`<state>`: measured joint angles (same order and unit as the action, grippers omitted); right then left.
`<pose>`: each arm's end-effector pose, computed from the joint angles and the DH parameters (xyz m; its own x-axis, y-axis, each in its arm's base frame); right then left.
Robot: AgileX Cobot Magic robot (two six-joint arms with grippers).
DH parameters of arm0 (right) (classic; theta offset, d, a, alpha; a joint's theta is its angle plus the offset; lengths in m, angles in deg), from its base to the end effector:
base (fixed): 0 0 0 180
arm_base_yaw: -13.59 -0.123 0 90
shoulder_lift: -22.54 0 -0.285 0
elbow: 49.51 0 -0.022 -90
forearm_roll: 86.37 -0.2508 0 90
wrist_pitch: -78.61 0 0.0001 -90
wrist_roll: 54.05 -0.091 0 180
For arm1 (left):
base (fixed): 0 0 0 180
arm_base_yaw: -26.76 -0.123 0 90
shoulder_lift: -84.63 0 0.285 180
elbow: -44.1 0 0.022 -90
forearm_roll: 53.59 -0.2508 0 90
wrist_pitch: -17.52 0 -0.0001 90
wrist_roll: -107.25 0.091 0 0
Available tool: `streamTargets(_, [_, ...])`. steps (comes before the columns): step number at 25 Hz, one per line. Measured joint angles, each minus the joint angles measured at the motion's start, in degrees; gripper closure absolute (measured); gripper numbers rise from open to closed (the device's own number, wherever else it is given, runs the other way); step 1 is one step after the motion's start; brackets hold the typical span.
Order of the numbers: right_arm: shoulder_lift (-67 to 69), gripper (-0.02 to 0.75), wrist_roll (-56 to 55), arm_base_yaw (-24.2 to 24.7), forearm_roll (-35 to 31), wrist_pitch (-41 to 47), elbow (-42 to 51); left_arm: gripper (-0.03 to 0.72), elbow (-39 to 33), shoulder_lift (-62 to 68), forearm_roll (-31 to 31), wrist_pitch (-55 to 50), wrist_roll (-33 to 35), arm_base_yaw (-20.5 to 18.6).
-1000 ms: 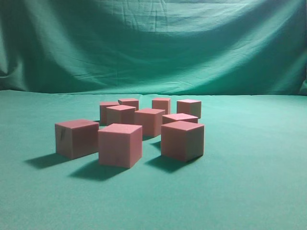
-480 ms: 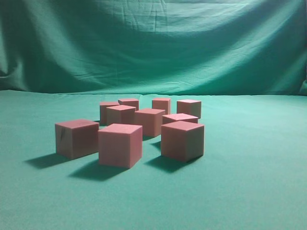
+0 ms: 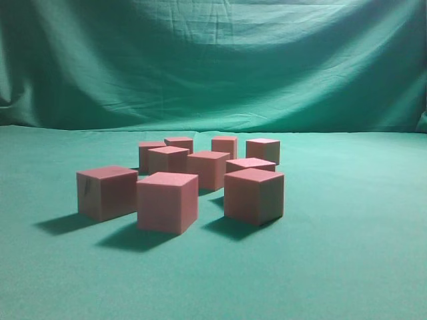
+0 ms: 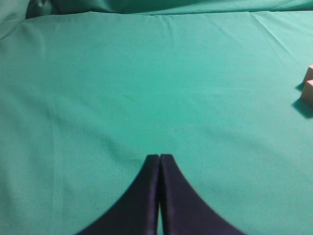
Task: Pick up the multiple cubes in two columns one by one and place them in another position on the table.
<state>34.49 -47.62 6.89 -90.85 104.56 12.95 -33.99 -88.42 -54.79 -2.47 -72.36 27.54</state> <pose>0.0456 0.0085 0.2543 -0.1710 -0.0622 -0.9833 -0.1573 0.9869 -0.0351 0.0529 -0.0001 0.1774 -0.2590 0.0300 -0.9654 0.0136 0.9995 0.0274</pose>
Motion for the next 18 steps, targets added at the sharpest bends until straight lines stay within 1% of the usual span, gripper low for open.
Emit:
streamTargets(4, [-4.3, 0.738, 0.0, 2.4, 0.0, -2.4, 7.6, 0.688, 0.0, 0.0, 0.0, 0.0, 0.0, 0.0])
streamTargets(9, [-4.9, 0.738, -0.5, 4.2, 0.0, -4.9, 15.0, 0.688, 0.0, 0.0, 0.0, 0.0, 0.0, 0.0])
streamTargets(18, [-4.9, 0.738, -1.0, 4.2, 0.0, -3.8, 16.3, 0.688, 0.0, 0.0, 0.0, 0.0, 0.0, 0.0])
